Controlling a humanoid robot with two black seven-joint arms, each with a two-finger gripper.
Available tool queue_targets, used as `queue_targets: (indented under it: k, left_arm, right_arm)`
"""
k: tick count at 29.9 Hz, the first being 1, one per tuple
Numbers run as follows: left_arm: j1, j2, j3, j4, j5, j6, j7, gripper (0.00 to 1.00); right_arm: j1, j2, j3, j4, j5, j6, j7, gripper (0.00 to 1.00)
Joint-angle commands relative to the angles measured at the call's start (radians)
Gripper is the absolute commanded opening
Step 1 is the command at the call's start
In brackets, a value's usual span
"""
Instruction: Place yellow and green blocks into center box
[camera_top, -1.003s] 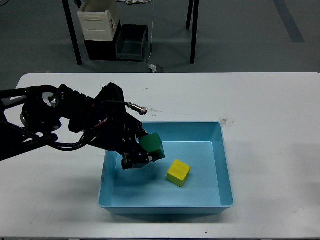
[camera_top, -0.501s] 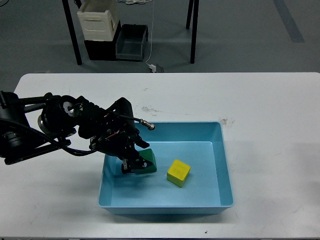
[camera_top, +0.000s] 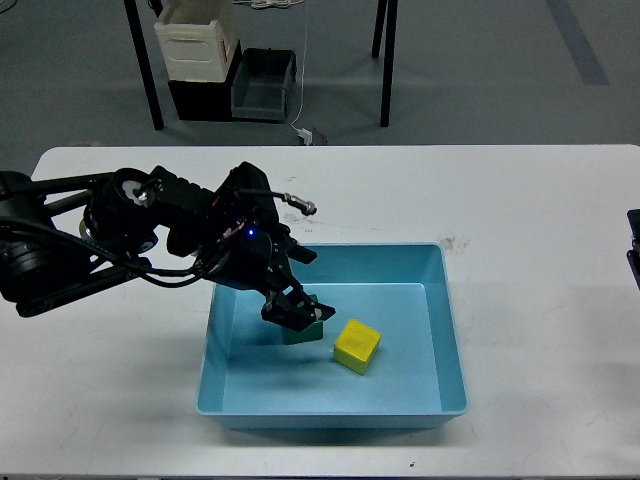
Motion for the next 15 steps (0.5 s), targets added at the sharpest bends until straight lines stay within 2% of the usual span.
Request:
queue_targets:
  k: [1,2,4,6,7,10,15]
  left_arm:
    - [0.079,0.025,-0.085,-0.006,-0.421,0.005,0.0,1.0]
    - [0.103,0.029,-0.102,-0.006,-0.515,0.005,0.0,1.0]
    - [0.157,0.031,-0.145,0.0,-0.665,0.013,0.0,1.0]
    - [0.217,0.022,-0.221,0.0,-0.805,0.066,0.0,1.0]
    - [0.256,0.02,-0.261,0.0,-0.866,0.115,0.0,1.0]
    - [0.342,0.021,-0.356,-0.005,-1.032,0.229,0.0,1.0]
    - [0.481,0.029,-0.477,-0.006,-1.553,0.24,0.0,1.0]
  right_arm:
    - [0.065,0.056,-0.019,0.02,0.011,0.006,0.0,1.0]
    - [0.088,0.079,-0.021,0.017,0.038,0.009,-0.012,1.0]
    - [0.132,0.123,-0.028,0.015,0.156,0.041,-0.08,1.0]
    - [0.161,0.152,-0.015,0.012,0.323,0.104,-0.159,1.0]
    - [0.169,0.159,-0.009,0.009,0.416,0.139,-0.182,1.0]
    - [0.169,0.16,0.013,0.009,0.65,0.237,-0.206,1.0]
    - [0.134,0.16,0.021,0.003,0.981,0.377,-0.243,1.0]
